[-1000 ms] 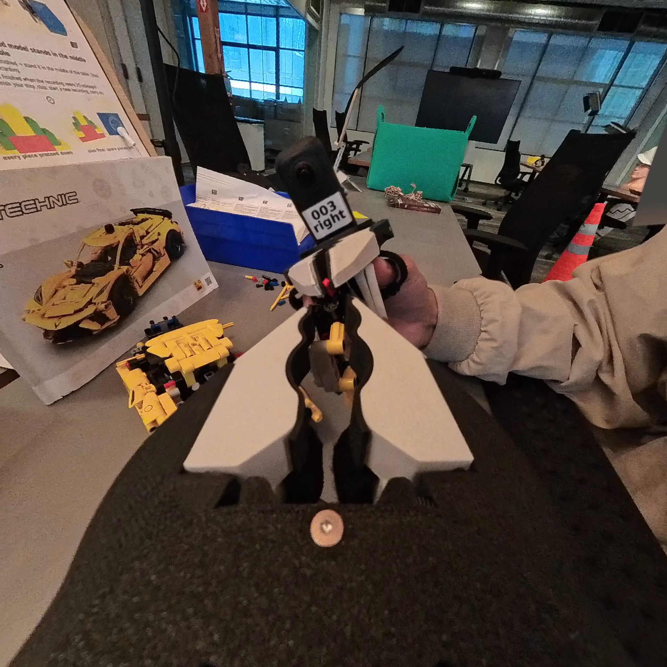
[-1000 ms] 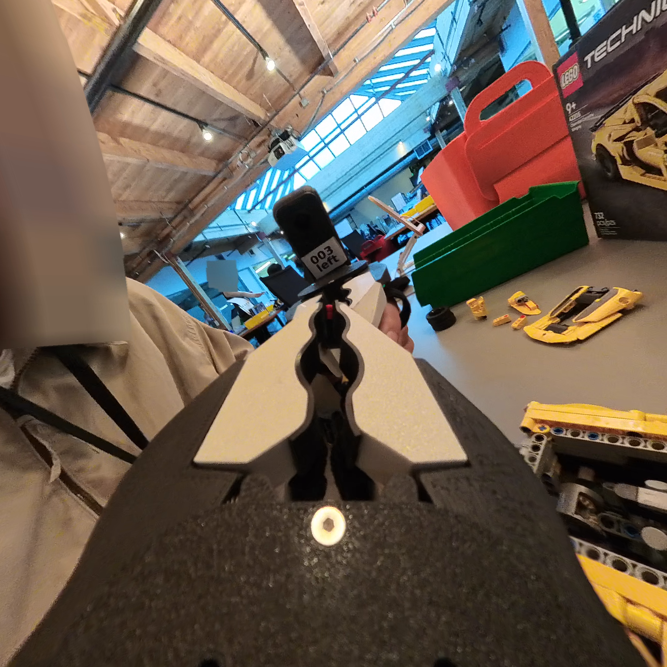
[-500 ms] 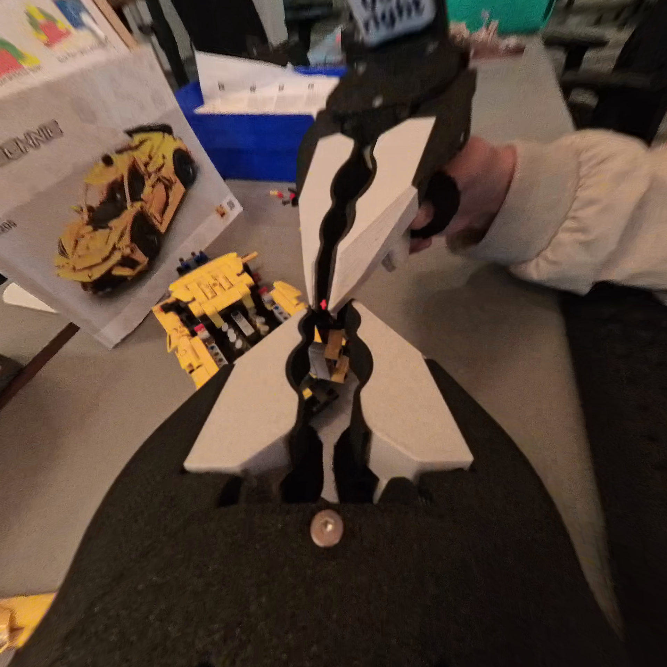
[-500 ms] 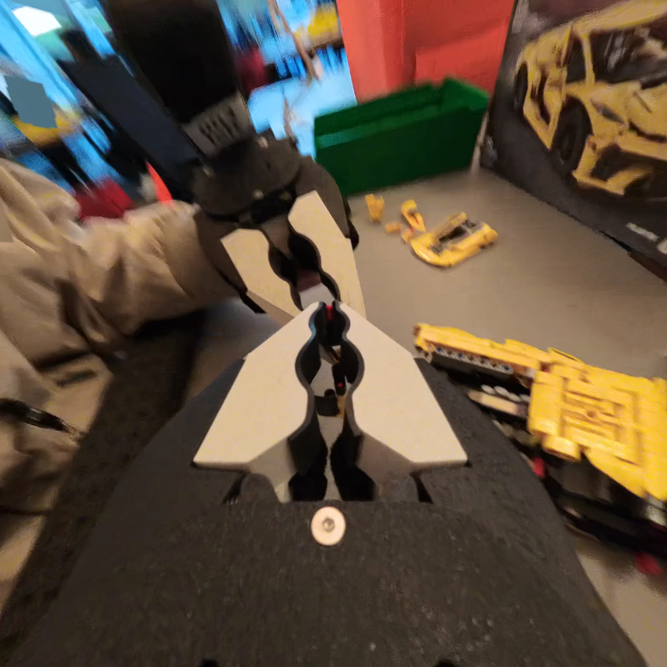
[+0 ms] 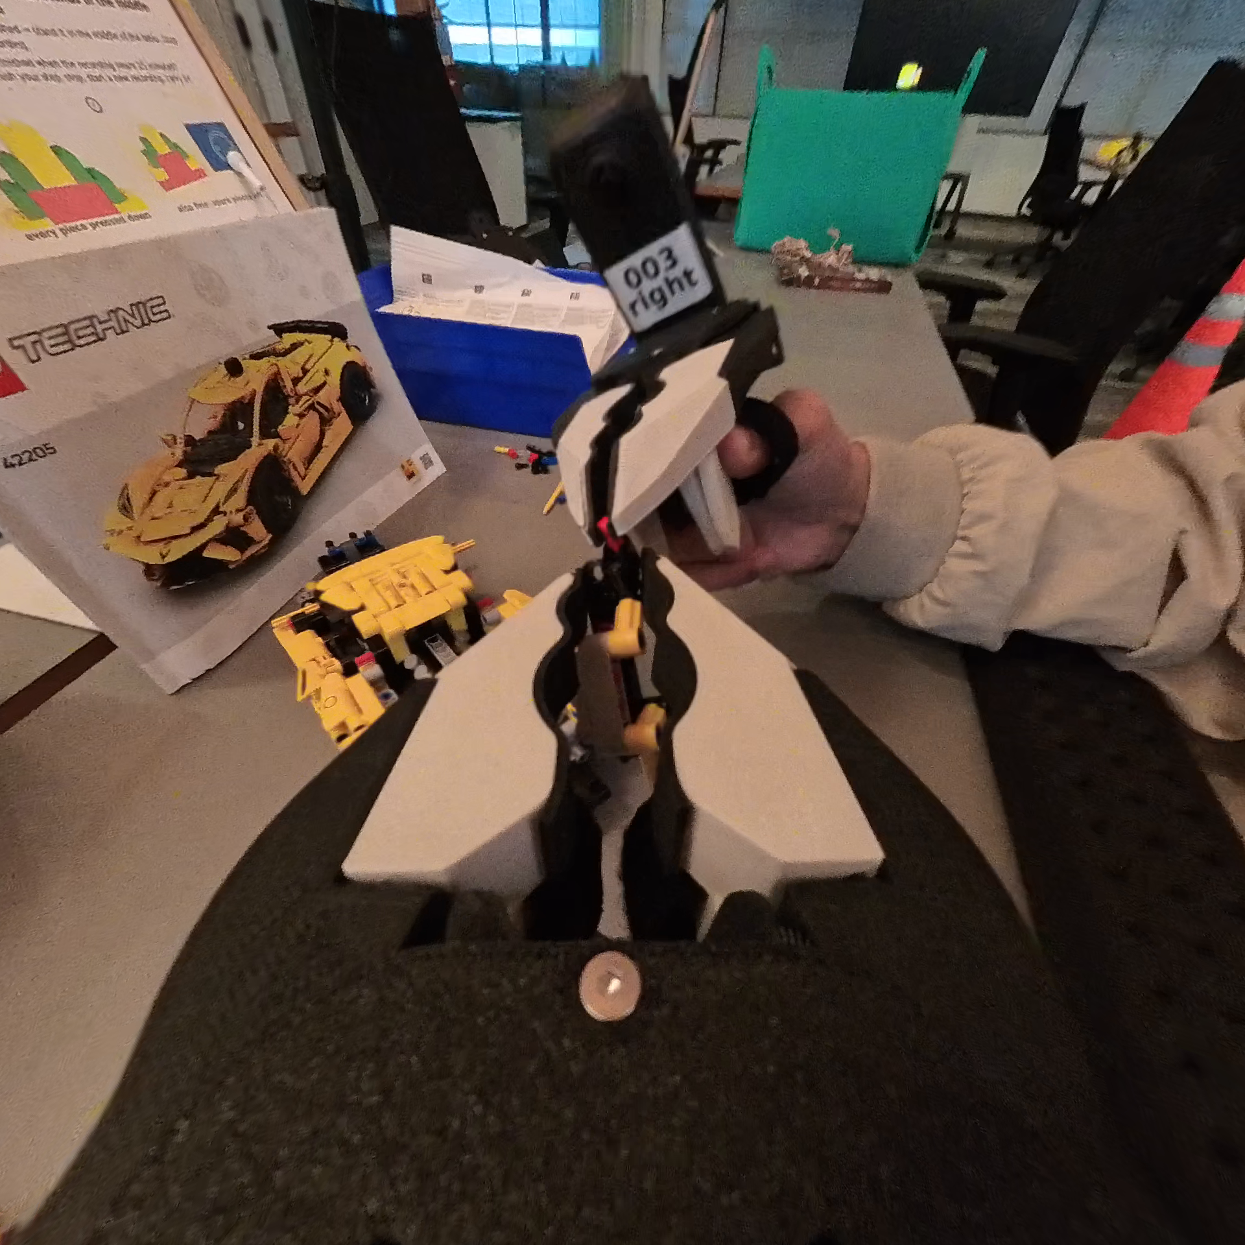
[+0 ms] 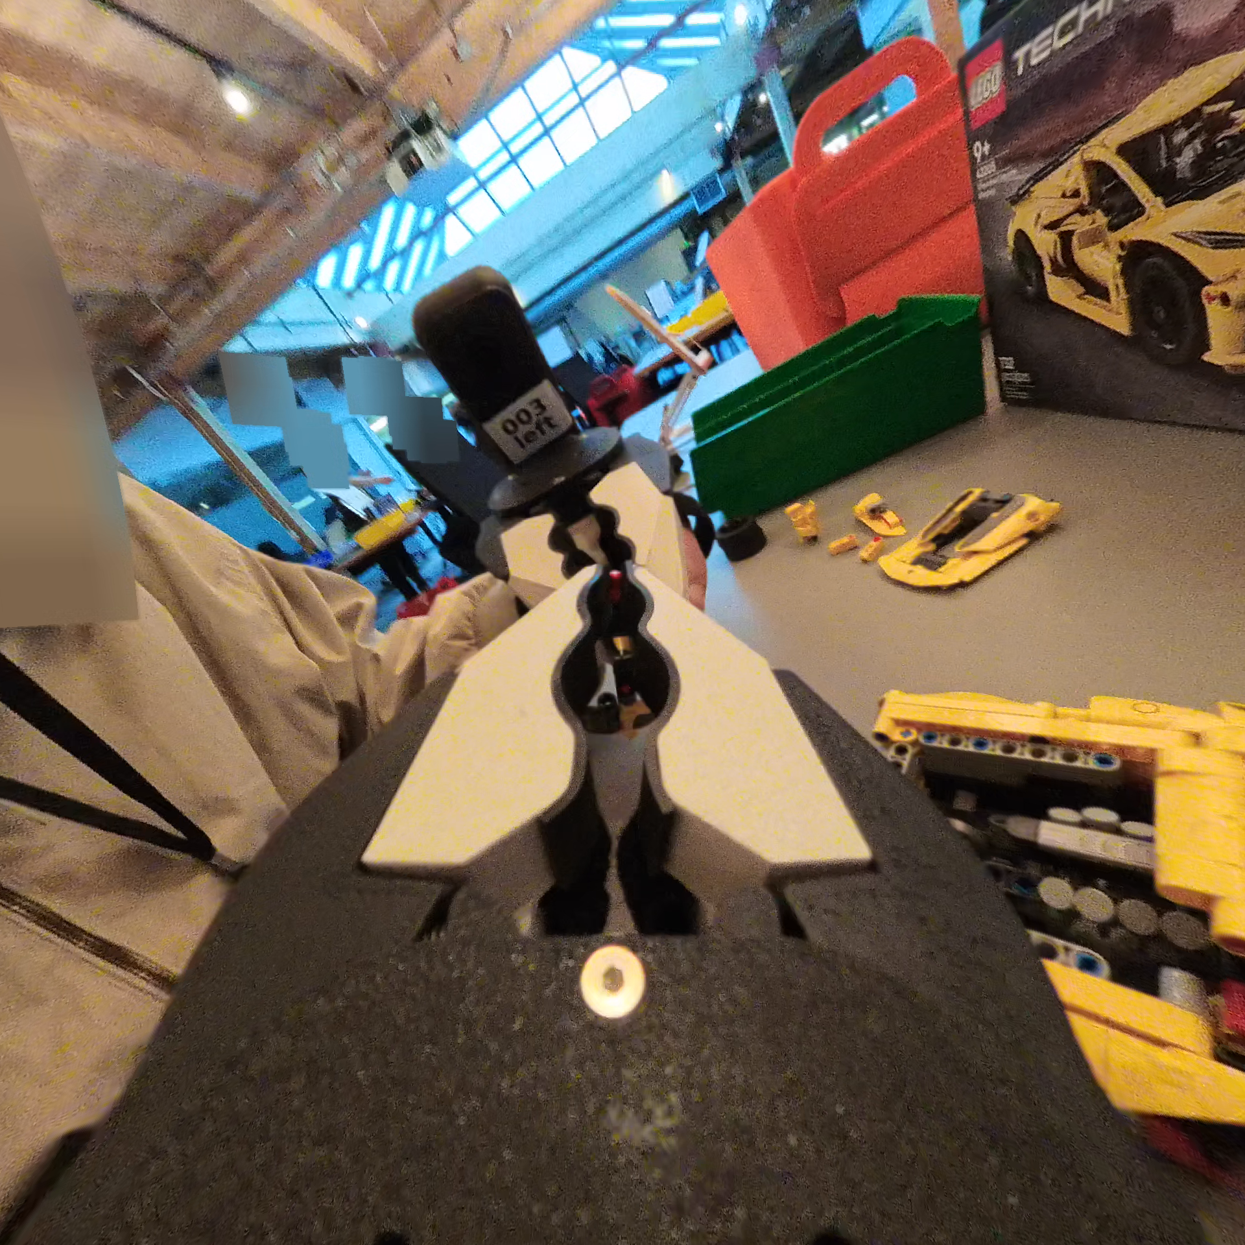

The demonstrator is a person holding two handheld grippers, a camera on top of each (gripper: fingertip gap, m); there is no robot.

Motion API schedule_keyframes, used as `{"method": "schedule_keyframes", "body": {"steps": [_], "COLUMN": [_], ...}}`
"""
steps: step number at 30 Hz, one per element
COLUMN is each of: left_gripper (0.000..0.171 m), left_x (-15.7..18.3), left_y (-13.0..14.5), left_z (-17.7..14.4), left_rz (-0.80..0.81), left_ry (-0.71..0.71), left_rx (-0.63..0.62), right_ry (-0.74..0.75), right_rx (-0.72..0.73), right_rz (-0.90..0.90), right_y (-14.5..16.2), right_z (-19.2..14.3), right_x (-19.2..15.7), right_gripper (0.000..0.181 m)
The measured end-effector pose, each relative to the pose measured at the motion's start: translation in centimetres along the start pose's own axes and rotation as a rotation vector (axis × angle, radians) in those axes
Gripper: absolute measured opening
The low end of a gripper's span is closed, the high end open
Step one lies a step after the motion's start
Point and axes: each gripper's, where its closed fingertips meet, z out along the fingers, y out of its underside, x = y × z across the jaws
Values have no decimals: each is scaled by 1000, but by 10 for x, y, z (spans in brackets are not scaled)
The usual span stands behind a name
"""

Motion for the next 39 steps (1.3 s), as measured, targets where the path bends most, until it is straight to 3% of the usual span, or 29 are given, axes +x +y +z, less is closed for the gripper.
{"method": "schedule_keyframes", "body": {"steps": [3,6,11,14,15,16,17,18,20,21,23,25,28,30,32,36,39], "left_gripper": [16,16,16,15,12,14,15,15,15,15,15,15,15,15,15,15,15], "left_x": [-1,-4,-22,-29,-25,-1,18,33,38,25,8,-9,-5,-9,-14,-17,-11], "left_y": [-9,-9,14,16,27,60,84,84,19,1,1,5,-15,-19,-32,-52,-58], "left_z": [-1,-4,7,5,9,21,35,47,44,34,23,20,16,11,1,-20,-23], "left_rz": [-84,-158,91,140,165,186,232,258,229,200,58,116,122,23,-143,-350,-384], "left_ry": [42,88,-172,-226,-208,-73,-14,14,-7,-46,-52,-168,-177,-147,-79,51,115], "left_rx": [74,108,-86,-128,-186,-330,-404,-402,-135,-65,-9,9,132,208,328,528,579], "right_ry": [-61,-16,248,264,297,266,254,337,385,382,349,337,379,345,251,151,22], "right_rx": [83,89,-32,10,77,317,425,448,280,280,316,298,87,41,63,-14,-10], "right_rz": [49,40,-76,4,7,41,92,12,-122,-117,-50,-29,-108,-245,-256,-155,-48], "right_y": [-6,-7,3,0,-9,-48,-74,-87,-76,-75,-78,-76,-46,-35,-30,-1,6], "right_z": [-1,4,1,1,-2,-23,-48,-68,-67,-71,-83,-87,-69,-52,-37,-8,15], "right_x": [-2,2,26,32,36,31,32,34,22,19,17,19,26,17,5,8,-7], "right_gripper": [0,0,0,0,0,0,0,0,0,0,0,0,0,2,22,44,41]}}
